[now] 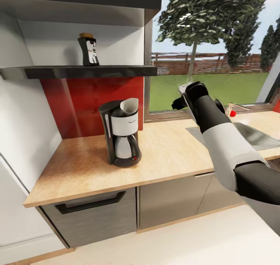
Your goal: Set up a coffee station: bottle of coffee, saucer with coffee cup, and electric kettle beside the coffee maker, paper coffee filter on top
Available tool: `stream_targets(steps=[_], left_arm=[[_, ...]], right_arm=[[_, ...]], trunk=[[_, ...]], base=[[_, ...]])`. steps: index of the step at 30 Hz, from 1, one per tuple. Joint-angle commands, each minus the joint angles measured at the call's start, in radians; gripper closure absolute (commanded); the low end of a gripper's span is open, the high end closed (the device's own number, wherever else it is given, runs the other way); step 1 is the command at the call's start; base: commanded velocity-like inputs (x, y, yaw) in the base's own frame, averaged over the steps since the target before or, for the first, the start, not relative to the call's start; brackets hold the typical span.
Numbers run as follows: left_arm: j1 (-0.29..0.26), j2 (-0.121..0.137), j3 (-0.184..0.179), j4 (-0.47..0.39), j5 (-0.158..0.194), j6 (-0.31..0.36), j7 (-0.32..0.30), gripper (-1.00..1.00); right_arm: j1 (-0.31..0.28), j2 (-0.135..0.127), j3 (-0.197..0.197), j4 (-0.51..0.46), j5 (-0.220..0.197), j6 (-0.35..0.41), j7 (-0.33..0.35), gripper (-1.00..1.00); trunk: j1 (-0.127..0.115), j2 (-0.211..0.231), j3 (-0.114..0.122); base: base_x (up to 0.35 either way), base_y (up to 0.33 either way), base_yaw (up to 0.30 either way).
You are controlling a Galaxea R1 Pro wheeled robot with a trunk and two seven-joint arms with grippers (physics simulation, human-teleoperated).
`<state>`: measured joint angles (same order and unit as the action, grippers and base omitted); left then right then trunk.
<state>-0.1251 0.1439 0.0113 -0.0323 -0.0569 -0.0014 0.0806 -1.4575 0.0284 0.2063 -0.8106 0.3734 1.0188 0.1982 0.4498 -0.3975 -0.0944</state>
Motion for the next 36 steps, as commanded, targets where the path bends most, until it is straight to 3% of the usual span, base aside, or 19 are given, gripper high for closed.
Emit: stream_targets(steps=[1, 4, 5, 6, 8, 10, 11, 15, 16, 18, 20, 21, 22, 25, 26, 28, 29, 33, 36], left_arm=[[-0.001, 0.000, 0.001, 0.000, -0.006, 0.000, 0.002, -1.00], [-0.001, 0.000, 0.002, -0.002, -0.006, -0.001, 0.002, -1.00], [-0.001, 0.000, 0.002, -0.004, -0.006, -0.001, 0.002, -1.00], [-0.001, 0.000, 0.002, -0.004, -0.006, -0.001, 0.002, -1.00], [-0.001, 0.000, 0.002, -0.006, -0.006, -0.002, 0.002, -1.00], [-0.001, -0.002, 0.002, -0.008, -0.006, -0.002, 0.002, -1.00], [-0.001, -0.002, 0.002, -0.008, -0.006, -0.002, 0.002, -1.00], [-0.001, -0.003, 0.000, -0.009, -0.006, -0.002, 0.002, -1.00], [-0.001, -0.003, 0.000, -0.010, -0.006, -0.003, 0.002, -1.00], [-0.001, -0.003, -0.001, -0.010, -0.006, -0.003, 0.002, -1.00], [-0.001, -0.003, -0.001, -0.011, -0.006, -0.003, 0.002, -1.00], [-0.001, -0.004, -0.002, -0.011, -0.006, -0.003, 0.002, -1.00], [-0.001, -0.004, -0.002, -0.012, -0.006, -0.003, 0.002, -1.00], [-0.001, -0.003, -0.002, -0.012, -0.006, -0.003, 0.002, -1.00], [-0.001, -0.003, -0.002, -0.012, -0.006, -0.003, 0.002, -1.00], [-0.001, -0.003, -0.002, -0.012, -0.006, -0.003, 0.002, -1.00], [-0.001, -0.003, -0.001, -0.012, -0.005, -0.003, 0.002, -1.00], [-0.001, -0.001, 0.002, -0.013, -0.003, -0.012, 0.002, -1.00], [-0.001, 0.000, 0.004, -0.013, -0.002, -0.061, 0.002, -1.00]], right_arm=[[0.007, -0.010, 0.001, 0.002, 0.007, 0.003, 0.008, -1.00], [0.073, -0.071, 0.000, 0.007, 0.005, -0.012, 0.008, -1.00], [0.136, -0.121, -0.008, 0.007, 0.004, -0.092, 0.008, -1.00], [0.148, -0.131, -0.013, 0.007, 0.004, -0.118, 0.008, -1.00], [0.205, -0.173, -0.075, 0.008, 0.004, -0.257, 0.007, -1.00], [0.262, -0.192, -0.198, 0.008, 0.004, -0.374, 0.007, -1.00], [0.274, -0.194, -0.227, 0.008, 0.004, -0.395, 0.007, -1.00], [0.387, -0.199, -0.445, 0.007, 0.005, -0.614, 0.006, -1.00], [0.469, -0.200, -0.560, 0.007, 0.006, -0.772, -0.020, -1.00], [0.567, -0.199, -0.687, 0.007, 0.007, -0.909, -0.082, -1.00], [0.613, -0.199, -0.746, 0.007, 0.007, -0.964, -0.110, -1.00], [0.672, -0.198, -0.834, 0.006, 0.007, -1.034, -0.139, -1.00], [0.698, -0.198, -0.883, 0.006, 0.007, -1.069, -0.148, -1.00], [0.783, -0.194, -1.094, 0.009, 0.008, -1.176, -0.158, -1.00], [0.801, -0.193, -1.136, 0.010, 0.009, -1.188, -0.157, -1.00], [0.829, -0.191, -1.184, 0.013, 0.011, -1.199, -0.156, -1.00], [0.880, -0.189, -1.217, 0.035, 0.013, -1.205, -0.154, -1.00], [0.969, -0.190, -1.237, 0.180, 0.015, -1.210, -0.152, -1.00], [1.008, -0.196, -1.239, 0.321, 0.042, -1.215, -0.092, -1.00]], trunk=[[0.000, -0.003, -0.002], [0.000, -0.003, -0.002], [0.000, -0.003, -0.002], [0.000, -0.003, -0.002], [0.000, -0.003, -0.002], [0.000, -0.003, -0.002], [0.000, -0.003, -0.002], [0.000, -0.003, -0.002], [0.000, -0.003, -0.002], [0.000, -0.003, -0.002], [0.000, -0.003, -0.002], [0.000, -0.003, -0.002], [0.000, -0.003, -0.002], [0.000, -0.003, -0.002], [0.000, -0.003, -0.002], [0.000, -0.003, -0.002], [0.000, -0.003, -0.002], [0.000, -0.003, -0.002], [0.000, -0.003, -0.002]], base=[[-0.222, -0.019, 0.000], [-0.145, -0.010, 0.000], [-0.029, -0.002, 0.000], [-0.023, -0.001, 0.000], [-0.010, -0.001, 0.000], [-0.003, 0.000, 0.000], [-0.002, 0.000, 0.000], [0.000, 0.000, 0.000], [0.000, 0.000, 0.000], [0.000, 0.000, 0.000], [0.000, 0.000, 0.000], [0.000, 0.000, 0.000], [0.000, 0.000, 0.000], [0.000, 0.000, 0.000], [0.000, 0.000, 0.000], [0.000, 0.000, 0.000], [0.000, 0.000, 0.000], [0.000, 0.000, 0.000], [0.000, 0.000, 0.000]])
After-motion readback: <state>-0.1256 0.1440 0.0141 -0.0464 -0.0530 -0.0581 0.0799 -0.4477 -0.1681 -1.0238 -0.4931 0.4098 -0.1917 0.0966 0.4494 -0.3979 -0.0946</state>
